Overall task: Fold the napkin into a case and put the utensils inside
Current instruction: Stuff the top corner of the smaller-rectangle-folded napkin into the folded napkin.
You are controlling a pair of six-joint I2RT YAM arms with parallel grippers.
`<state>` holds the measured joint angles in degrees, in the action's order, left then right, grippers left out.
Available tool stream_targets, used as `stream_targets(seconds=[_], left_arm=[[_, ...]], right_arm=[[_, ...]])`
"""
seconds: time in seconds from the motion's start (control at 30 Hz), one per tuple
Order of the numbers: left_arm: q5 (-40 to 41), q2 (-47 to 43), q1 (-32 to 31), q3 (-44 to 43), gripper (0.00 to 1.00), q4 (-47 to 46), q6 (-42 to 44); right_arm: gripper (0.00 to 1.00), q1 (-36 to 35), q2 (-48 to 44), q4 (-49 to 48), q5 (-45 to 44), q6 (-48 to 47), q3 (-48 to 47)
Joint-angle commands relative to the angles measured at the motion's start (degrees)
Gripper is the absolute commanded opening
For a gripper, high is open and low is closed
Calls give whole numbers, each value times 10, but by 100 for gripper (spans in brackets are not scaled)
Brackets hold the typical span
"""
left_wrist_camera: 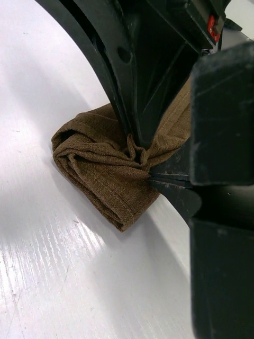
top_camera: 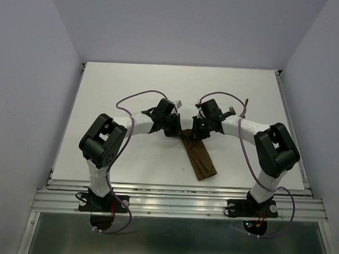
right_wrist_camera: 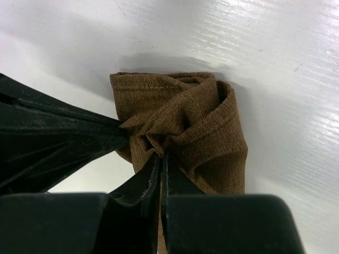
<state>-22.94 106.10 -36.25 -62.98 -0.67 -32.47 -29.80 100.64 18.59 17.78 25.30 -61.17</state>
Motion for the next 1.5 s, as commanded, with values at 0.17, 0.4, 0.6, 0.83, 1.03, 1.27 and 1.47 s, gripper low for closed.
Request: stream_targets(seconds=[0.17,0.4,0.6,0.83,1.03,1.27,1.47], left_arm=[[-17,-24,1,-5,0,-18,-2],[-11,-25,1,0,0,-15,-1],[-3,-20,6,8,0,-15,-13],[2,-14,8,14,0,-16,-17],[2,-12,10,15,0,-17,-19],[1,-10,10,10,0,-18,-24],[-3,-9,10,11,0,-23,-30]], right_arm=[[1,-17,25,4,-14,18,-53],[1,-18,5,-2,-43,41,-56],[1,-18,-36,6,-44,24,-25],[1,-18,-76,13,-56,15,5],[1,-18,-80,32,-57,-6,1],[1,-18,-62,76,-40,-51,-23],[1,-18,-41,89,-71,-58,-23]])
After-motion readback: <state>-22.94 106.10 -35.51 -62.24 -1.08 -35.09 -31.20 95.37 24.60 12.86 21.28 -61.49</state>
